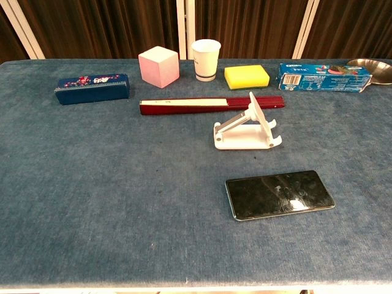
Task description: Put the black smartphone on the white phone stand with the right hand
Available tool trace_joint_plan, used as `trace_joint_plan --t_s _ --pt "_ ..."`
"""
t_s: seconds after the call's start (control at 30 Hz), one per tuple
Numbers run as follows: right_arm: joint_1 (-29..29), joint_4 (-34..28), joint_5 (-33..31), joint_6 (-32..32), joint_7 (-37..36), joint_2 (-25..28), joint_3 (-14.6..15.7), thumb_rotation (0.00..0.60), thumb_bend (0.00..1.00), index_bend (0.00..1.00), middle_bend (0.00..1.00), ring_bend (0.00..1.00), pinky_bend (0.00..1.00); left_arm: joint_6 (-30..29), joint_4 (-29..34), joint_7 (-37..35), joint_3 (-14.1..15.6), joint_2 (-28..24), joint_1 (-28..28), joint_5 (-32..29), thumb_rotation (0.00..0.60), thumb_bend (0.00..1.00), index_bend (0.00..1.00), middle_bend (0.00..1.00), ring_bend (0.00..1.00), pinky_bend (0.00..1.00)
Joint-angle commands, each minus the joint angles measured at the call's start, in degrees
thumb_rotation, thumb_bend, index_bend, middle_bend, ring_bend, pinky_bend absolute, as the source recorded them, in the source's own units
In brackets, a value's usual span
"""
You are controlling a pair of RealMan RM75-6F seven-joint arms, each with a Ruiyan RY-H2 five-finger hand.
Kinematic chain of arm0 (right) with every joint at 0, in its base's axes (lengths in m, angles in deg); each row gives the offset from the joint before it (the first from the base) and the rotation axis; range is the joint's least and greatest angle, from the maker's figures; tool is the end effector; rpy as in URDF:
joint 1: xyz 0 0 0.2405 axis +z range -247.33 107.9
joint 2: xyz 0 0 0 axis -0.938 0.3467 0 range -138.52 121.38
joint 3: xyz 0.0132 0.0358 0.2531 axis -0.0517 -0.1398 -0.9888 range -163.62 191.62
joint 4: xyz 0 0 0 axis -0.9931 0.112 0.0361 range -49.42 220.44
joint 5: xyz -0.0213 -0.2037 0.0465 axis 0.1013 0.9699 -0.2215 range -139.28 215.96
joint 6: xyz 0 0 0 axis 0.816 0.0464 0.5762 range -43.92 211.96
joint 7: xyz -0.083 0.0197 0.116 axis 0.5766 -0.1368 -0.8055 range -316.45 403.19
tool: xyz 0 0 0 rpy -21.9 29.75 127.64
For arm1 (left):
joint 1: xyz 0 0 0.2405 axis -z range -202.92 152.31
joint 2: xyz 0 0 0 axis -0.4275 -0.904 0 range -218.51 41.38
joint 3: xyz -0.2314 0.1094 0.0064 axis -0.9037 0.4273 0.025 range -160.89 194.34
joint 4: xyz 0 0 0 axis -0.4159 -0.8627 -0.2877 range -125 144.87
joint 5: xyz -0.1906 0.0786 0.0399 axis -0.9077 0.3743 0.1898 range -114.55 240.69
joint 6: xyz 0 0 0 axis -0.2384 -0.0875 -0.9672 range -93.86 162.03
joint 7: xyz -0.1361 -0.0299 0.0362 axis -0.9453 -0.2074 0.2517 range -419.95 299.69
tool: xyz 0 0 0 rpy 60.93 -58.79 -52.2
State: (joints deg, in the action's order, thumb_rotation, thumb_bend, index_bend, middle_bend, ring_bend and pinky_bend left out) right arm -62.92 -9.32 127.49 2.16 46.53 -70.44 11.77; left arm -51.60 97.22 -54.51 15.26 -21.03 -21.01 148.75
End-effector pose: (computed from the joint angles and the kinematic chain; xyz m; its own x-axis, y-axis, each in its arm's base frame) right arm -0.2959 -0.1876 0.1554 0.4510 -0.0505 0.8911 -0.8900 -0.1002 0.4448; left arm -0.3269 0.1737 0.1466 0.5088 0.0186 0.8607 0.8607 0.0068 -0.5090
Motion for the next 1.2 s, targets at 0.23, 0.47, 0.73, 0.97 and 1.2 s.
trace_joint_plan --t_s 0.23,0.47,0.73,0.97,1.2 --pt "2.02 -1.44 7.91 2.86 0.09 -3.23 4.05 0.6 0.11 0.0 0.0 0.0 0.14 -0.96 -0.36 -0.62 -0.41 0.44 0.14 0.88 0.6 0.08 0.2 0.17 0.08 0.0" --pt "5.81 -4.36 8.1 11.9 8.45 -8.74 5.36 0.6 0.11 0.0 0.0 0.0 0.15 -0.69 -0.86 -1.08 -0.26 1.05 0.36 1.28 0.6 0.08 0.2 0.17 0.09 0.0" --pt "10.05 -6.68 1.92 19.88 19.01 -15.75 2.69 0.6 0.23 0.22 0.0 0.0 0.09 -0.06 -2.14 -2.26 -0.3 1.64 0.58 0.96 0.6 0.08 0.2 0.17 0.08 0.0" --pt "12.58 -5.57 -4.24 22.55 27.92 -23.2 0.36 0.6 0.27 0.27 0.0 0.0 0.07 0.6 -3.14 -3.06 -0.33 2.0 0.87 0.74 0.6 0.08 0.2 0.17 0.09 0.0" --pt "14.32 -2.53 -8.53 23.59 31.1 -28.65 -0.55 0.6 0.3 0.28 0.0 0.0 0.07 1.14 -4.15 -3.91 -0.34 2.14 1.07 0.5 0.6 0.08 0.2 0.17 0.08 0.0"
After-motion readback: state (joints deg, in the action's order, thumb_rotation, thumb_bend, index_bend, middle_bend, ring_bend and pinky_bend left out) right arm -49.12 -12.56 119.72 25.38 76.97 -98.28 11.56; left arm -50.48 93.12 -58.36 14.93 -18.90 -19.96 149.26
